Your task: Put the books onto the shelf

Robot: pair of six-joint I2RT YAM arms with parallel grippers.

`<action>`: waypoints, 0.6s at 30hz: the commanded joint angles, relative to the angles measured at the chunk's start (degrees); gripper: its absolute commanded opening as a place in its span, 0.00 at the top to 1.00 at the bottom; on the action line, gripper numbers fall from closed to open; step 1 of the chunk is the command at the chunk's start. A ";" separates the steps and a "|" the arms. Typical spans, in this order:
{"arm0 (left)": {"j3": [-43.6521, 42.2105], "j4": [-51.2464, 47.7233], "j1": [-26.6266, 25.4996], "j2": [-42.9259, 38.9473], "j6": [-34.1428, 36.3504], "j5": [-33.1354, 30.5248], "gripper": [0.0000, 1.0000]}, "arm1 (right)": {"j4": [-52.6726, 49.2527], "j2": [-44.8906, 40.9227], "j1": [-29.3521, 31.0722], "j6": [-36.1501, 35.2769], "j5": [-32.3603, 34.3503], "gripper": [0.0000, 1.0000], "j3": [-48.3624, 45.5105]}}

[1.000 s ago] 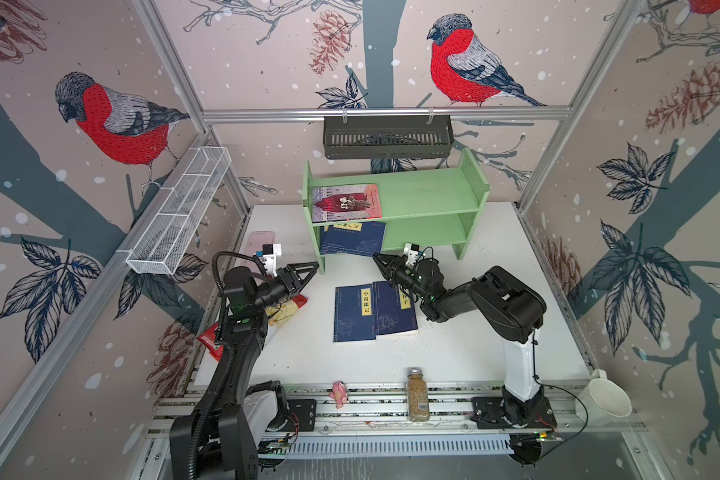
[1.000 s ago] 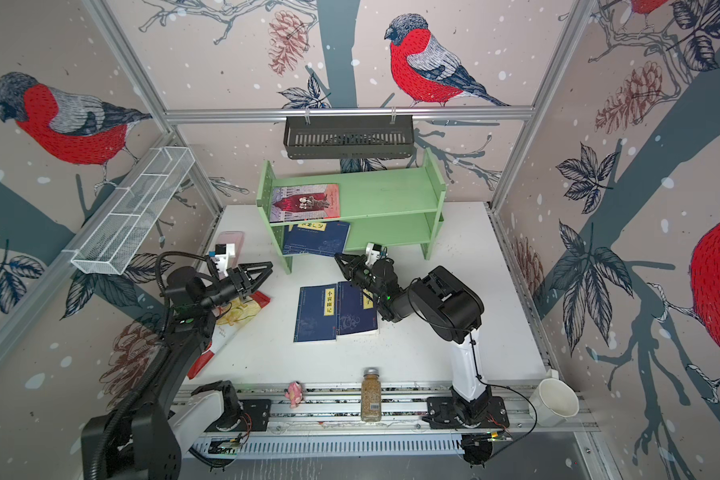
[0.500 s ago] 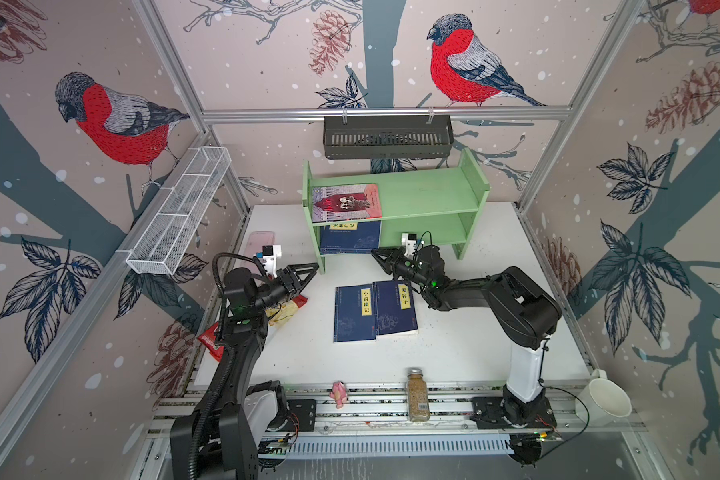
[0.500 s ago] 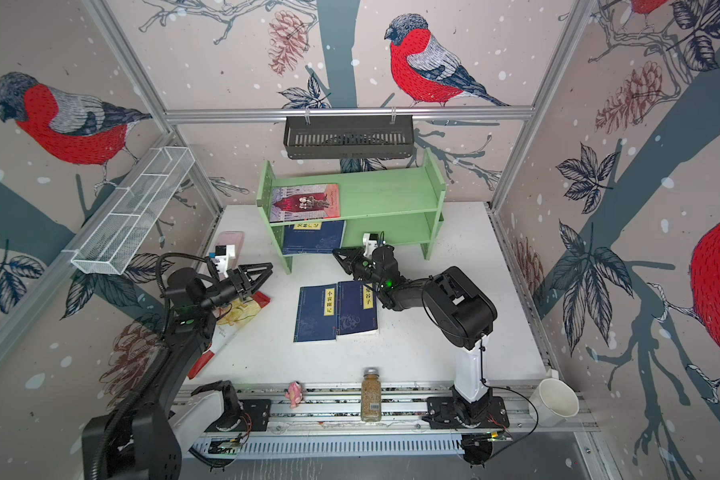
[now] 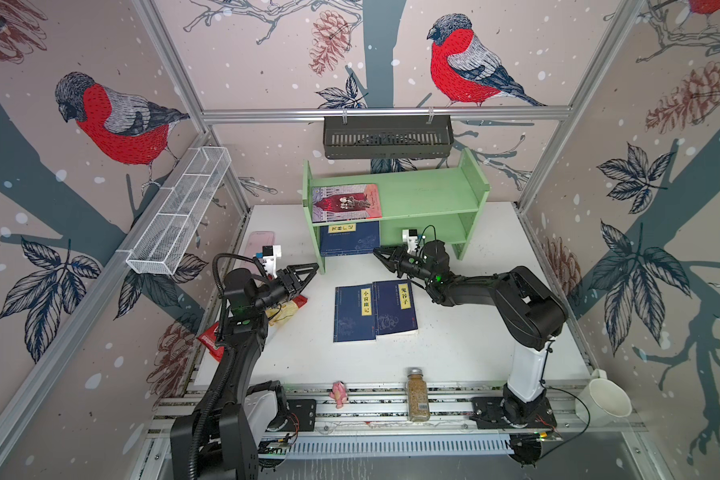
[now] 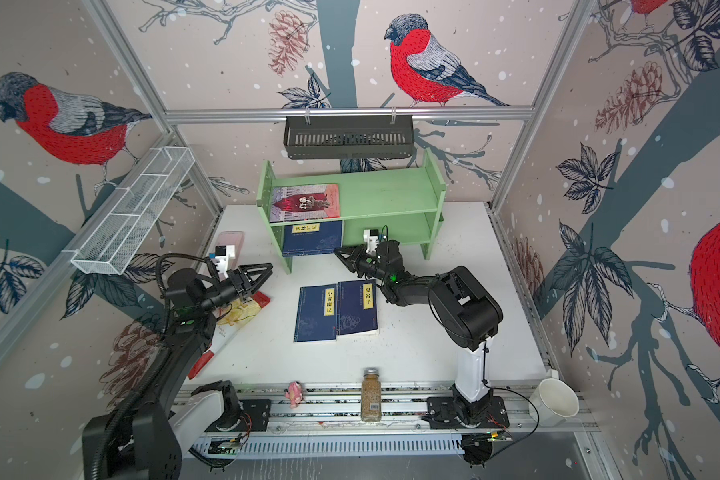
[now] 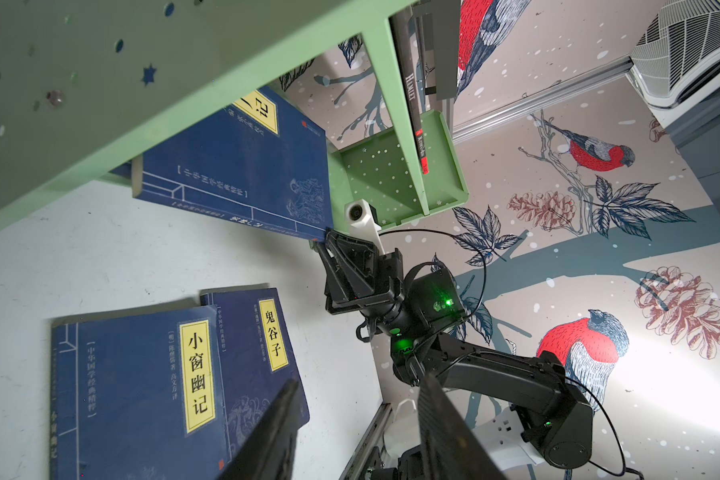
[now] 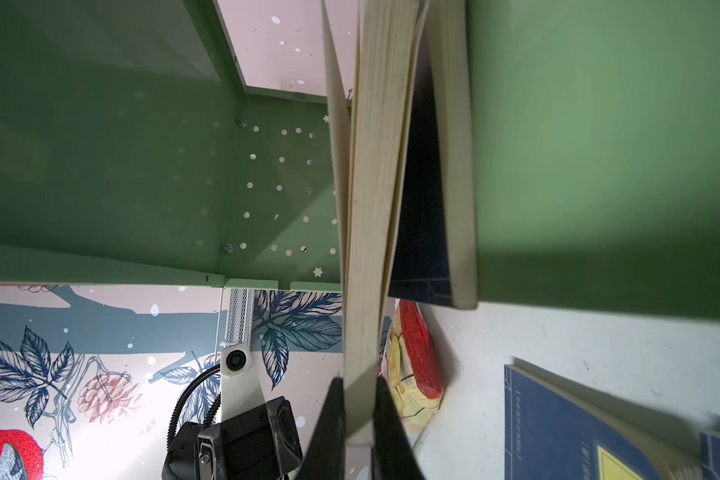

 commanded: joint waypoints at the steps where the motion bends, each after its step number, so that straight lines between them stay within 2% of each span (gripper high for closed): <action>1: -0.02 2.72 0.16 -0.19 -0.74 1.00 0.52 | -2.24 -0.55 -0.58 -2.96 -2.57 0.96 1.41; 10: -0.29 2.56 0.16 -0.52 -0.74 0.83 0.52 | 2.92 2.05 -2.18 0.35 -3.61 0.96 0.65; 18: -0.30 2.63 0.16 -0.30 -0.71 0.69 0.52 | 3.22 2.03 -1.92 1.51 -2.10 0.96 0.88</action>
